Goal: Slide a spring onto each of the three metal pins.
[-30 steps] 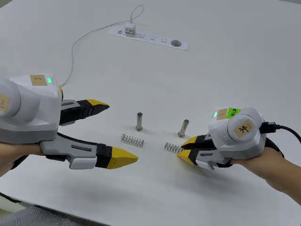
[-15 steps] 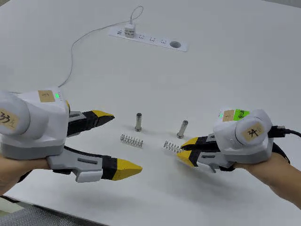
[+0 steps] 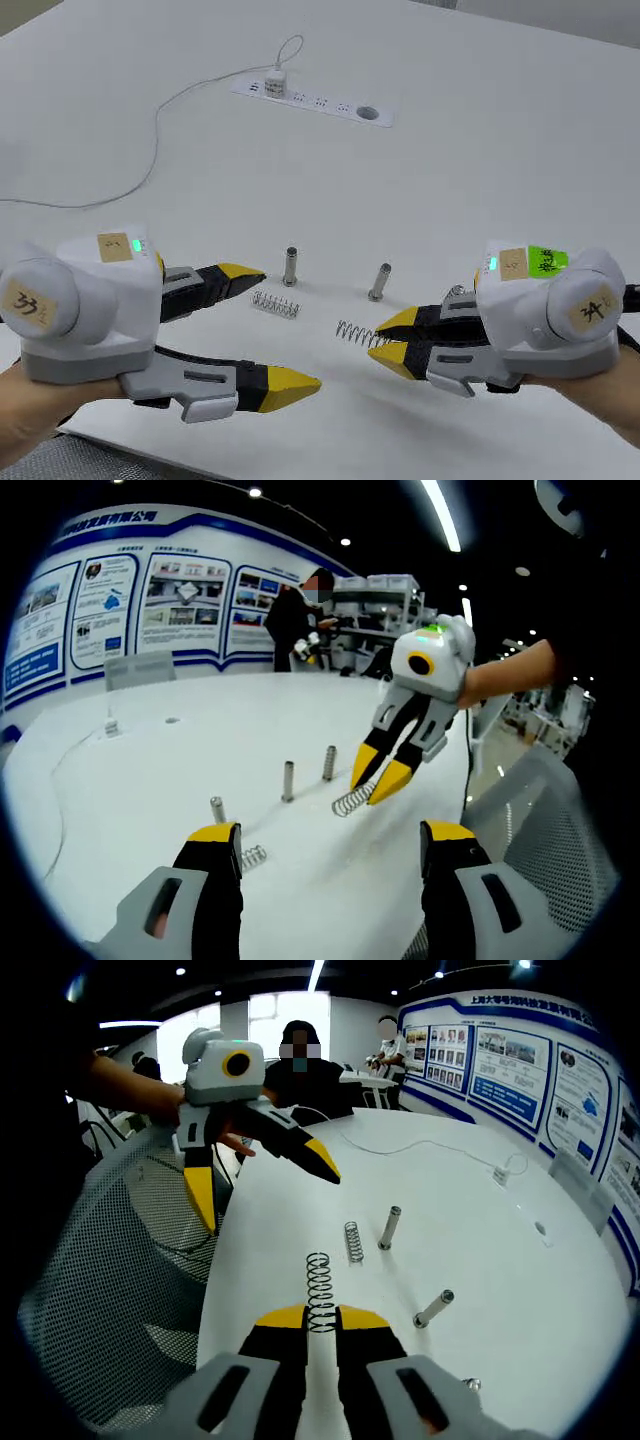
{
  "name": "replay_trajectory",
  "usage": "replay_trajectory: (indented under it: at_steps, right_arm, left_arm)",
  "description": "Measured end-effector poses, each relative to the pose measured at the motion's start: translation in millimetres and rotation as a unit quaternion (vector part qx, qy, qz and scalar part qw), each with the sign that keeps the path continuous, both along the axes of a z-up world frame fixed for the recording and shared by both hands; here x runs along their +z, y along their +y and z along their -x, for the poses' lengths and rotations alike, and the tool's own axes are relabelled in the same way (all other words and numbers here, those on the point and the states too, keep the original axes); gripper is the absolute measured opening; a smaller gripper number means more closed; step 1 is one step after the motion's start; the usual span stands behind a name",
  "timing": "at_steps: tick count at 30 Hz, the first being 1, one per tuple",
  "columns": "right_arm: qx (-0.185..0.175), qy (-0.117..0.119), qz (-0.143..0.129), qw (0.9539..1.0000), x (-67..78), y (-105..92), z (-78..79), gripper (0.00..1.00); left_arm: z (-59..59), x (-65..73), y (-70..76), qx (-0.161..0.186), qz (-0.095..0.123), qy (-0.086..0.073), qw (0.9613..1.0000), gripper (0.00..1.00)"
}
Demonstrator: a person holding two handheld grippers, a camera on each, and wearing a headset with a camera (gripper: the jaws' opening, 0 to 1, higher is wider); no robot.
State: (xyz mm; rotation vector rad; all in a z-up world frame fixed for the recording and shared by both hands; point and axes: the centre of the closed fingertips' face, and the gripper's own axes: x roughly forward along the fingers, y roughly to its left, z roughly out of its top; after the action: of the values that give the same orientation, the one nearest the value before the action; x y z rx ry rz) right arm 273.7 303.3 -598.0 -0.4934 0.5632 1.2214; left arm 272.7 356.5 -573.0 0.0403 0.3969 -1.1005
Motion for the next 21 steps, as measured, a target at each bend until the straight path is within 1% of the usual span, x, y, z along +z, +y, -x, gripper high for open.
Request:
replay_trajectory:
  at_steps: [1,2,4,7,10,13,16,19,21]
  right_arm:
    - [0.005,-0.014,0.002,0.9999,3.5,1.9,0.7,0.10]
    - [0.011,-0.018,0.001,0.9998,6.0,3.8,2.8,0.10]
    - [0.016,-0.020,-0.006,0.9997,11.8,8.6,7.5,0.10]
    - [0.031,-0.023,-0.008,0.9992,16.3,14.5,14.1,0.10]
    - [0.044,-0.027,-0.004,0.9987,17.9,18.6,20.5,0.11]
    - [0.053,-0.028,-0.004,0.9982,18.3,21.9,26.5,0.11]
    - [0.064,-0.030,0.002,0.9975,16.8,23.8,29.4,0.11]
    - [0.075,-0.036,0.012,0.9965,16.3,24.3,30.7,0.11]
    - [0.081,-0.040,0.016,0.9958,16.7,24.1,31.1,0.11]
  left_arm:
    - [3.0,0.7,-2.3,-0.006,0.001,-0.002,1.0000,0.72]
    - [5.5,1.2,-4.4,-0.013,0.000,-0.004,0.9999,0.71]
    - [11.7,1.2,-9.8,-0.032,-0.007,-0.012,0.9994,0.66]
    - [17.1,1.0,-16.6,-0.047,-0.013,-0.019,0.9986,0.64]
    - [19.7,1.8,-21.2,-0.054,-0.009,-0.024,0.9982,0.60]
    - [23.1,1.4,-25.0,-0.058,-0.004,-0.029,0.9979,0.53]
    - [28.8,-0.7,-29.1,-0.073,-0.010,-0.030,0.9969,0.49]
    - [29.2,-1.0,-30.0,-0.078,-0.016,-0.039,0.9961,0.45]
    - [28.6,-2.1,-30.4,-0.081,-0.018,-0.036,0.9959,0.39]
